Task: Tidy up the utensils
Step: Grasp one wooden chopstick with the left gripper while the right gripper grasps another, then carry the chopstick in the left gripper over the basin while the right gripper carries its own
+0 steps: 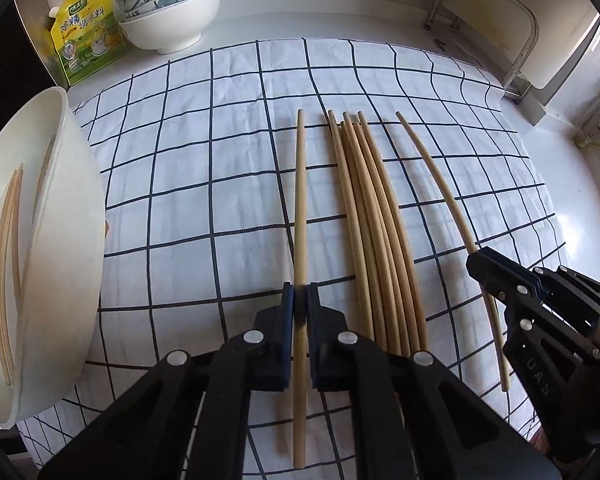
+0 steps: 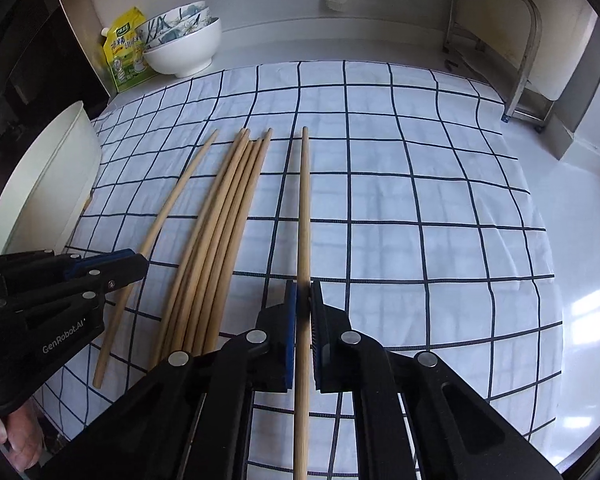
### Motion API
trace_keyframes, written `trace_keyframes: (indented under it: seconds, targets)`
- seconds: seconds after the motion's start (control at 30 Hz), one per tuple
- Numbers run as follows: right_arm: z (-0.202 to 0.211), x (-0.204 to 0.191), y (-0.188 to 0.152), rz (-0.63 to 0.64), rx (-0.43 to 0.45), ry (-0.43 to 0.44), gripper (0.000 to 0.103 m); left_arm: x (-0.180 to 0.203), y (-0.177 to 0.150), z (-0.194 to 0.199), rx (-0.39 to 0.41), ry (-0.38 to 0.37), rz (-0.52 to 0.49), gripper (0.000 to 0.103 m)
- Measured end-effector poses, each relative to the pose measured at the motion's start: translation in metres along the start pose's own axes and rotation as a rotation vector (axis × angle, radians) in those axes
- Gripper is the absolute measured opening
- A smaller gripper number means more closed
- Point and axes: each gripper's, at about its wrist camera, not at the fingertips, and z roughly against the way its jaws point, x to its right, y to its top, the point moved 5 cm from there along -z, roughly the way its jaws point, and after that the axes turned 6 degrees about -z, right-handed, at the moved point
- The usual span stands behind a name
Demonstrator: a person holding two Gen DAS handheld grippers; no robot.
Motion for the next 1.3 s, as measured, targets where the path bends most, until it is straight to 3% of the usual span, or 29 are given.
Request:
trace_keyframes:
  seconds: [0.3, 0.47, 0.7, 1.0, 1.3]
  targets:
    - [0.045, -0.032, 0.025, -0.024, 0.055, 0.061, 0.007, -0.034, 0.01, 0.061, 0.093, -0.022, 0.046, 0.007]
    - [0.058, -0.093, 0.044, 0.032, 0.087, 0.133, 0.007, -0.083, 0.01, 0.1, 0.157, 0.022, 0.078, 0.007]
    - [0.053, -0.197, 0.066, 0.134, 0.1, 0.238, 0.007, -0.188, -0.013, 0.131, 0.186, 0.112, 0.175, 0.007]
    - [0.01, -0.298, 0.074, 0.194, 0.036, 0.278, 0.007, -0.284, -0.043, 0.117, 0.145, 0.165, 0.236, 0.007]
    - [-0.037, -0.328, 0.057, 0.171, -0.075, 0.239, 0.007, -0.302, -0.049, 0.078, 0.07, 0.122, 0.204, 0.007]
